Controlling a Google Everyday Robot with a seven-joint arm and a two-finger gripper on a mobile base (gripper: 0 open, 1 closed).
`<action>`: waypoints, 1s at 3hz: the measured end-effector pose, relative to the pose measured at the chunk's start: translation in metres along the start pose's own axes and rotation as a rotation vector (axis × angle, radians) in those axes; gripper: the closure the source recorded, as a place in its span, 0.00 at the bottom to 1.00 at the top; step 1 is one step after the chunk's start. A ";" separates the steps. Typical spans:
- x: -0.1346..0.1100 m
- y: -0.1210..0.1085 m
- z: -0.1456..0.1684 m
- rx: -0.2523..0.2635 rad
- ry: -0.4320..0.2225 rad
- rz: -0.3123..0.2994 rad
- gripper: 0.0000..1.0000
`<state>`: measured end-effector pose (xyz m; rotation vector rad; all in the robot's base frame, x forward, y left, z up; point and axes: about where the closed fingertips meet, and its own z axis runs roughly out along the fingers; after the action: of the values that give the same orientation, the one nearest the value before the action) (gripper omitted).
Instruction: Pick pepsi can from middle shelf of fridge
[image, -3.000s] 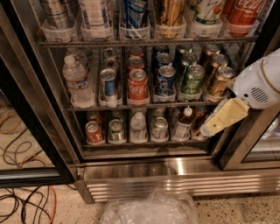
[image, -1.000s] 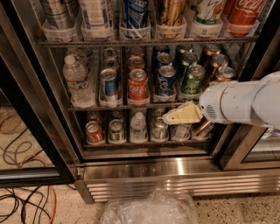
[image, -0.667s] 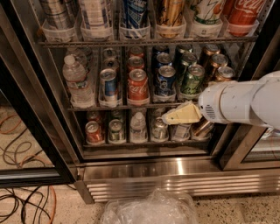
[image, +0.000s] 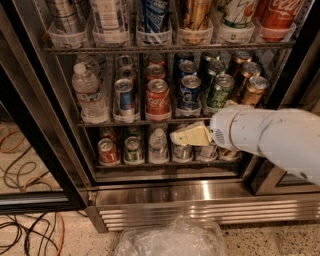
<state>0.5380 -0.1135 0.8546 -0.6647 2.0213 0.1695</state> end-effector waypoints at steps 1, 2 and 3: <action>0.010 0.006 0.002 0.070 -0.054 0.068 0.00; 0.028 -0.001 -0.010 0.148 -0.122 0.163 0.00; 0.012 0.000 -0.004 0.181 -0.214 0.200 0.00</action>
Offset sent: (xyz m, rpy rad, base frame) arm 0.0151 0.0301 -0.0214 0.2140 -0.2920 -0.3807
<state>0.5302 -0.1195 0.8464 -0.3157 1.8667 0.1653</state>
